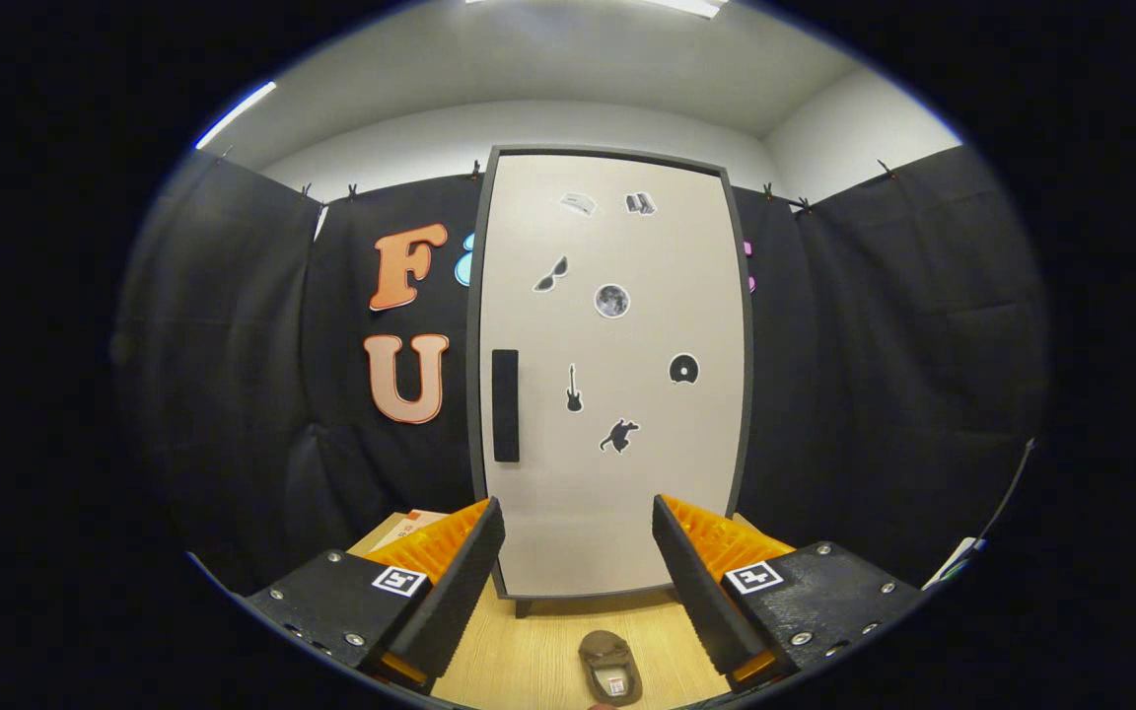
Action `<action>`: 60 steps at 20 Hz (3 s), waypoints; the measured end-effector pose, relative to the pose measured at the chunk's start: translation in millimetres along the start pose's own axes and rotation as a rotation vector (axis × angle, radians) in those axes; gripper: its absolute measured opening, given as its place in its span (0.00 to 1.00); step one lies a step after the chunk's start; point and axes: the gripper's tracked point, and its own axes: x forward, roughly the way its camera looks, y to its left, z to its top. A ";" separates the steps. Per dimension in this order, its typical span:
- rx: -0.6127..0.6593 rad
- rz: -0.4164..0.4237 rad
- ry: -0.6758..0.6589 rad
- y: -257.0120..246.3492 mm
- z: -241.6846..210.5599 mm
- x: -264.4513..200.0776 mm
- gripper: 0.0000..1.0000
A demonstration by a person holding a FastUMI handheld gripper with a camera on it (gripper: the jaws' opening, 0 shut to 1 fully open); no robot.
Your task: Open the shoe cabinet door, grab the shoes and put them into the shoe cabinet, then close the shoe cabinet door.
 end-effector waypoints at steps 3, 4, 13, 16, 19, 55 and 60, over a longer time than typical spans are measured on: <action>0.003 0.027 -0.001 17.5 4.4 29.1 0.94; 0.003 0.035 0.004 23.2 4.4 40.2 0.94; 0.025 0.079 -0.010 66.7 14.8 135.8 0.94; 0.021 0.082 -0.012 74.5 15.7 164.2 0.95; 0.008 0.082 -0.015 79.3 17.8 185.0 0.95; 0.100 0.042 0.033 36.4 21.2 130.4 0.20; 0.104 0.017 0.032 22.4 20.4 118.1 0.20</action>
